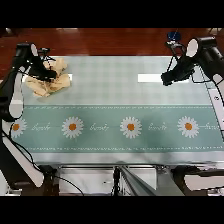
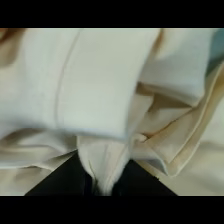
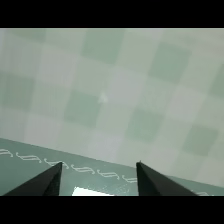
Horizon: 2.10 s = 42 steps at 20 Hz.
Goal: Fold the shirts.
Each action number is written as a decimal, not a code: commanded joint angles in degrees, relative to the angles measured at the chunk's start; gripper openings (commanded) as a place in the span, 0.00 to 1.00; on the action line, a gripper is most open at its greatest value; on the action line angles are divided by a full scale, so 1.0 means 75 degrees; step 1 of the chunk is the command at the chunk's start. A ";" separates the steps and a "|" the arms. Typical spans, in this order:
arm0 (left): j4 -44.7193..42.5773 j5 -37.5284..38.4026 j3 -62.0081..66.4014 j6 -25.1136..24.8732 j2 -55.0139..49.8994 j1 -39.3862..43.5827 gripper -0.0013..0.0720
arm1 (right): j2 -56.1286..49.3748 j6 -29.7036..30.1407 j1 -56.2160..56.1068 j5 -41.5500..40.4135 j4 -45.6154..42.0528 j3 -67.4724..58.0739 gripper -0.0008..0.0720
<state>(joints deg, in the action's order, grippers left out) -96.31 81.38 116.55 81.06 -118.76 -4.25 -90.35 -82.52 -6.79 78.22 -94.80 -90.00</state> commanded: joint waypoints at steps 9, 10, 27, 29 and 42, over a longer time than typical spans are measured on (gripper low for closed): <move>-0.0152 -0.0338 0.0335 0.0746 0.4928 0.1425 0.06 | 0.0181 0.0160 0.0003 0.1352 -0.0338 0.0003 0.58; -0.0152 -0.0329 0.0332 0.0746 0.5310 0.1705 0.06 | 0.0262 0.0160 0.0000 0.1469 -0.0382 0.0003 0.58; 0.2422 -0.0446 -0.1294 0.0772 0.3287 0.6263 0.06 | 0.2515 0.0181 0.0003 0.1955 -0.0833 0.0003 0.58; 0.2425 -0.0434 -0.1294 0.0769 0.2512 0.6647 0.06 | 0.2591 0.0189 0.0003 0.1973 -0.0836 0.0003 0.58; -0.0286 0.1355 -0.0379 0.0236 0.4386 0.2926 0.85 | 0.2594 0.0236 0.0003 0.1547 -0.0796 0.0003 0.58</move>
<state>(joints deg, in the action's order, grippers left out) -94.70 87.53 115.83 82.89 -91.29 27.92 -70.89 -80.77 -6.79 90.59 -101.01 -90.00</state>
